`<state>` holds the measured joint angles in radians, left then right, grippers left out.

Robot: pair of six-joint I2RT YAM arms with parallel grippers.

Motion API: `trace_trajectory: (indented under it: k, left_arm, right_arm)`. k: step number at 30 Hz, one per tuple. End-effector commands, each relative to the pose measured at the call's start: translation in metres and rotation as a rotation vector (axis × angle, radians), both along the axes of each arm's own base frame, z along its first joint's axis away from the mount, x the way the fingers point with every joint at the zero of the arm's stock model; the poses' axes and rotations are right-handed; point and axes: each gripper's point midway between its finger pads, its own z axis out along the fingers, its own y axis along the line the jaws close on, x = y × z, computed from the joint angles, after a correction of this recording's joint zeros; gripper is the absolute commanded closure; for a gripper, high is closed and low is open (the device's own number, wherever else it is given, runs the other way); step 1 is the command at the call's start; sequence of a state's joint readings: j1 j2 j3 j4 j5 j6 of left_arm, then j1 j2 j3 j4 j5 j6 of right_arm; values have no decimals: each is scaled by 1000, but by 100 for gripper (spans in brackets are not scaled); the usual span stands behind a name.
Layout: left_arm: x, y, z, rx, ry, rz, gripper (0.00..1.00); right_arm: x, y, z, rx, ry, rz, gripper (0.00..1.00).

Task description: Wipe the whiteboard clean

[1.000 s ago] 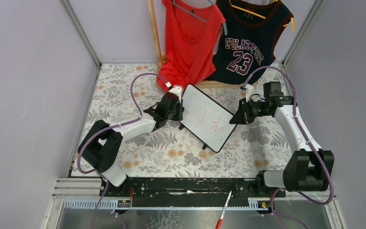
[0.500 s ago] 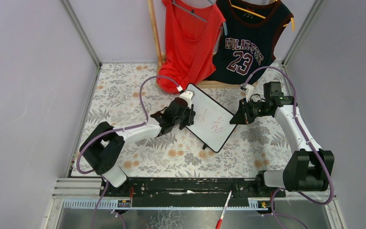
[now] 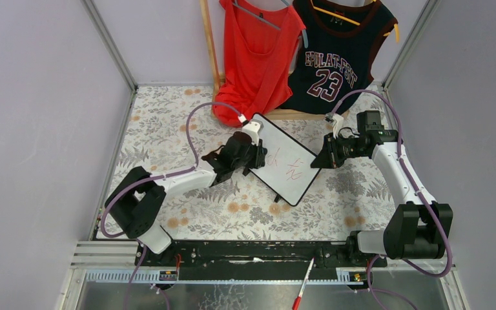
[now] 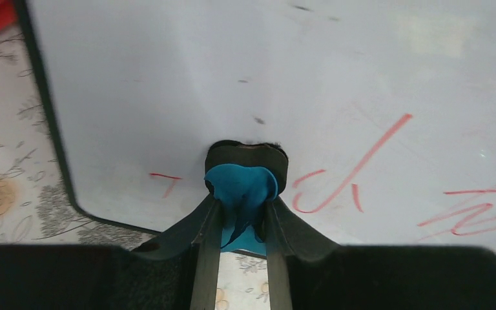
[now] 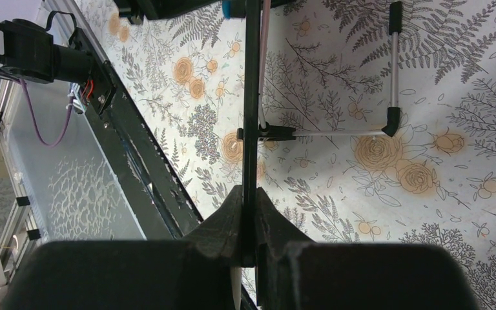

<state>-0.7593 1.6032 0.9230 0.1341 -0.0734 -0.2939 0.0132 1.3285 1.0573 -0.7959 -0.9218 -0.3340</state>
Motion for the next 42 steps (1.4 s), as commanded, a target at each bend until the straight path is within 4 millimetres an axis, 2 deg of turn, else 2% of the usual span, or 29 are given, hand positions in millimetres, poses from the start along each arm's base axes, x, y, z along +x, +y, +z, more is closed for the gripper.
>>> trace_trajectory:
  k: [1,13,25,33,42]
  left_arm:
    - [25,20,16,-39,-84,66,100]
    - [51,56,-5,85,-126,170,100]
    - [50,70,-19,117,-125,219,100]
    - [37,48,-17,51,-89,156,100]
    - [4,-7,-14,-7,-65,56,100]
  right_arm:
    - [-13,13,20,62,-39,80,100]
    - [-20,15,23,83,-41,118,100]
    - [-20,15,22,81,-38,120,100]
    - [-20,16,23,82,-40,123,100]
    - [-21,17,23,82,-39,127,100]
